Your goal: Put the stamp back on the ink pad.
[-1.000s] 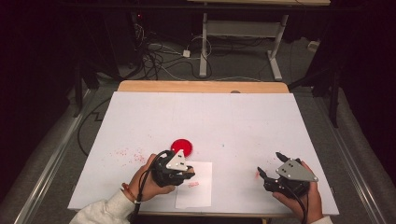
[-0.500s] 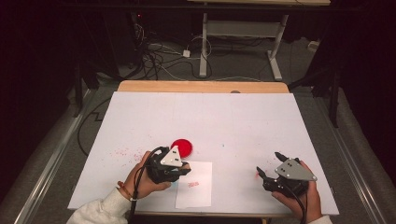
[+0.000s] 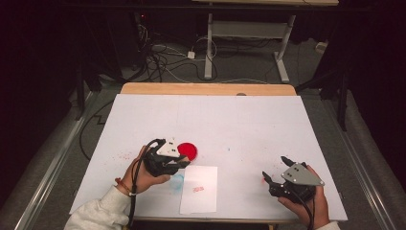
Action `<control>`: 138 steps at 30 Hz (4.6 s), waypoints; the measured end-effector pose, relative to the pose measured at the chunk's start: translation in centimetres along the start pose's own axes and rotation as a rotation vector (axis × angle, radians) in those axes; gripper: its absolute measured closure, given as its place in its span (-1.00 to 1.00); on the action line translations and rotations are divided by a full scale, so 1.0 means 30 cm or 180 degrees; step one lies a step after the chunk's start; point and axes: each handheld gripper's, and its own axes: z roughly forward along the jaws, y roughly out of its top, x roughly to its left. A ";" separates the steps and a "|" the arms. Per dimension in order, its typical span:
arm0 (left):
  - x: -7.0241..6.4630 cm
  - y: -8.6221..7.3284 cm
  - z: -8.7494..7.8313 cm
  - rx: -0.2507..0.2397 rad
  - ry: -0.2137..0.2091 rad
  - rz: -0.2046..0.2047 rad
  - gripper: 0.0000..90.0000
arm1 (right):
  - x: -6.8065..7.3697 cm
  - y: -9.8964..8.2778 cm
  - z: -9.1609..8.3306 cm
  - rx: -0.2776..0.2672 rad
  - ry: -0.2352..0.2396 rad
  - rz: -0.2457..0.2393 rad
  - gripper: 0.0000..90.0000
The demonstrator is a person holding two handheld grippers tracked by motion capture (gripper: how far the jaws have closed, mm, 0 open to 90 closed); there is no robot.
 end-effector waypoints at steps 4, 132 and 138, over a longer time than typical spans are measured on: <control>0.039 0.017 0.006 -0.0011 0.0012 -0.0067 0.63 | 0.005 -0.011 -0.006 0.0043 0.0002 -0.0031 -0.47; -0.020 -0.089 -0.072 -0.0827 0.1116 0.0345 -0.62 | 0.025 0.004 -0.028 -0.0052 0.0044 -0.0101 -0.46; -0.031 -0.131 -0.078 -0.0758 0.1126 0.0365 -0.62 | 0.030 0.006 -0.026 -0.0050 0.0050 -0.0119 -0.46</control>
